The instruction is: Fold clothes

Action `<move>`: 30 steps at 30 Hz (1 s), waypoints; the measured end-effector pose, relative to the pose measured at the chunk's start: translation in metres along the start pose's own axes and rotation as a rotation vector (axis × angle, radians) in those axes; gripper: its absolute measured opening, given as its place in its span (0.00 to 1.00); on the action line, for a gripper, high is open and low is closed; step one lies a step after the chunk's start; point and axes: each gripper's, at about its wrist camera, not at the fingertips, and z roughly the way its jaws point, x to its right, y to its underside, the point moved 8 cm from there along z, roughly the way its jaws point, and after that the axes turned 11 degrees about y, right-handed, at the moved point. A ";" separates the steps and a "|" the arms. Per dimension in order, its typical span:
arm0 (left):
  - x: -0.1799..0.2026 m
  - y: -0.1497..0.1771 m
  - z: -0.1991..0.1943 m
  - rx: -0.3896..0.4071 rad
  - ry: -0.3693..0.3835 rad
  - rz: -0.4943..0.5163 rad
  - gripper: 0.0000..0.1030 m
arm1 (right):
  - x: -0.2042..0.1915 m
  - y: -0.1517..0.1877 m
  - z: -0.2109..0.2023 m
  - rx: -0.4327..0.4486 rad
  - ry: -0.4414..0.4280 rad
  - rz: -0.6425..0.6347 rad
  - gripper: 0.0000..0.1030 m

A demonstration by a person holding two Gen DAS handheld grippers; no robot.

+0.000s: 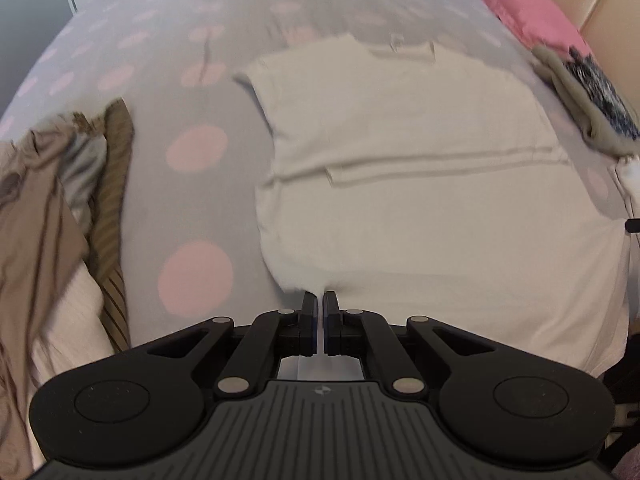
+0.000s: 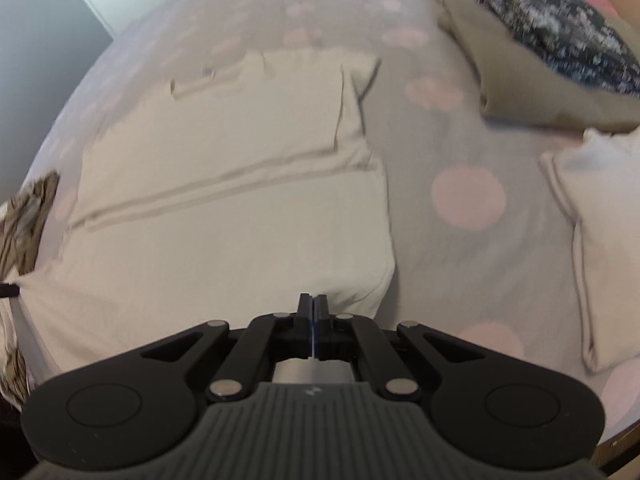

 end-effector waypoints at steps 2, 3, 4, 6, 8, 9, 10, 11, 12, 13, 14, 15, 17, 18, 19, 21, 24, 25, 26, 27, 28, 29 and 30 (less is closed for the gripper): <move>-0.007 -0.016 -0.005 0.036 0.001 -0.020 0.01 | 0.004 -0.020 -0.004 0.035 0.006 0.032 0.00; -0.010 -0.023 -0.006 0.052 0.003 -0.027 0.01 | 0.006 -0.029 -0.003 0.049 0.010 0.046 0.00; -0.013 -0.030 -0.006 0.065 0.004 -0.032 0.01 | 0.009 -0.039 -0.002 0.063 0.015 0.059 0.00; -0.016 -0.043 -0.006 0.091 0.004 -0.038 0.01 | 0.009 -0.054 0.000 0.089 0.025 0.070 0.00; -0.016 -0.053 -0.003 0.108 -0.013 -0.026 0.01 | 0.004 -0.066 0.004 0.111 0.038 0.064 0.00; -0.016 -0.057 -0.001 0.116 -0.023 -0.019 0.01 | 0.002 -0.072 0.006 0.122 0.045 0.060 0.00; -0.015 -0.062 0.001 0.124 -0.032 -0.012 0.01 | -0.001 -0.078 0.007 0.133 0.051 0.057 0.00; -0.015 -0.065 0.002 0.132 -0.036 -0.004 0.01 | -0.003 -0.084 0.009 0.144 0.058 0.053 0.00; -0.014 -0.068 0.003 0.139 -0.036 -0.001 0.01 | -0.006 -0.090 0.011 0.156 0.064 0.050 0.00; -0.014 -0.069 0.005 0.142 -0.037 0.003 0.02 | -0.008 -0.096 0.012 0.167 0.071 0.047 0.02; -0.015 -0.069 0.006 0.142 -0.040 0.007 0.03 | -0.010 -0.098 0.014 0.175 0.084 0.038 0.05; -0.016 -0.069 0.006 0.144 -0.051 0.012 0.08 | -0.013 -0.100 0.015 0.183 0.098 0.030 0.05; -0.019 -0.069 0.005 0.148 -0.076 0.018 0.23 | -0.013 -0.103 0.015 0.197 0.110 0.034 0.10; -0.021 -0.068 0.004 0.150 -0.082 0.013 0.31 | -0.013 -0.104 0.015 0.200 0.110 0.041 0.21; -0.023 -0.068 0.004 0.151 -0.089 0.009 0.33 | -0.013 -0.105 0.015 0.203 0.109 0.047 0.28; -0.027 -0.068 0.002 0.154 -0.103 -0.001 0.35 | -0.015 -0.103 0.017 0.188 0.103 0.048 0.28; -0.032 -0.066 0.001 0.153 -0.126 -0.010 0.37 | -0.020 -0.098 0.023 0.162 0.097 0.043 0.28; -0.033 -0.065 0.002 0.145 -0.137 -0.007 0.38 | -0.022 -0.096 0.026 0.150 0.097 0.038 0.28; -0.032 -0.064 0.003 0.140 -0.145 -0.001 0.38 | -0.025 -0.093 0.029 0.137 0.098 0.031 0.28; -0.032 -0.063 0.004 0.135 -0.153 0.006 0.38 | -0.027 -0.090 0.031 0.126 0.099 0.024 0.28; -0.031 -0.062 0.004 0.131 -0.156 0.015 0.38 | -0.030 -0.086 0.034 0.114 0.099 0.015 0.28; -0.029 -0.061 0.004 0.127 -0.158 0.022 0.38 | -0.032 -0.083 0.036 0.106 0.100 0.007 0.28; -0.028 -0.059 0.004 0.124 -0.160 0.029 0.39 | -0.034 -0.080 0.037 0.103 0.099 -0.001 0.29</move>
